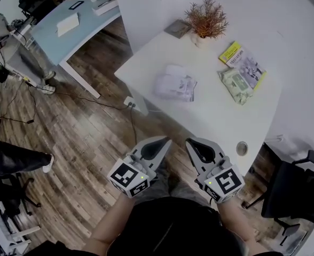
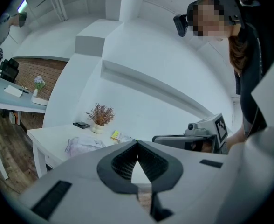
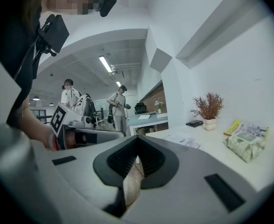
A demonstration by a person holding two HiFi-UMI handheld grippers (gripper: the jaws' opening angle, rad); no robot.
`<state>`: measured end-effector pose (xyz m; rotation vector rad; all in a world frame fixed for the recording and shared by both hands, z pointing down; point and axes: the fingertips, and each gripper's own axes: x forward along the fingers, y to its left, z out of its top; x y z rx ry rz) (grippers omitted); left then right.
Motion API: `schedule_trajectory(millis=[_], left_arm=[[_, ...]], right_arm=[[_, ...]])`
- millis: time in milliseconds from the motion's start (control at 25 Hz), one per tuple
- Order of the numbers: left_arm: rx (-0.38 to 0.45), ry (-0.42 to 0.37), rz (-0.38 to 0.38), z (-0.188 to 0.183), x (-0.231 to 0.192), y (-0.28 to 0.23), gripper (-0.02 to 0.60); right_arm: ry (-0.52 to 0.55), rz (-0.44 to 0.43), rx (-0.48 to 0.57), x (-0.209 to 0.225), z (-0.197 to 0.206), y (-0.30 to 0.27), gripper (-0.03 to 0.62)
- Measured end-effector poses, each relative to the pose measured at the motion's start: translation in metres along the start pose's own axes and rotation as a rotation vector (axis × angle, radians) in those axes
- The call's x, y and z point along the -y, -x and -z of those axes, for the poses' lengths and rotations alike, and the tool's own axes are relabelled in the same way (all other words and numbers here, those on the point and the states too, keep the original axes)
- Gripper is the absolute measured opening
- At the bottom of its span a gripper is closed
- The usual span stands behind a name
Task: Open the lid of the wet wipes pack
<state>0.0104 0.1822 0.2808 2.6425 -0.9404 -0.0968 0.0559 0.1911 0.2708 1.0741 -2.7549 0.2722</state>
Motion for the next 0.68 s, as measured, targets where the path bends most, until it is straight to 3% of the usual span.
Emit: schedule_trajectory(millis=[680], left_arm=[[-0.003, 0.01, -0.018, 0.008, 0.025, 0.015, 0.012]], right_arm=[[-0.001, 0.011, 0.025, -0.012, 0.004, 0.036, 0.02]])
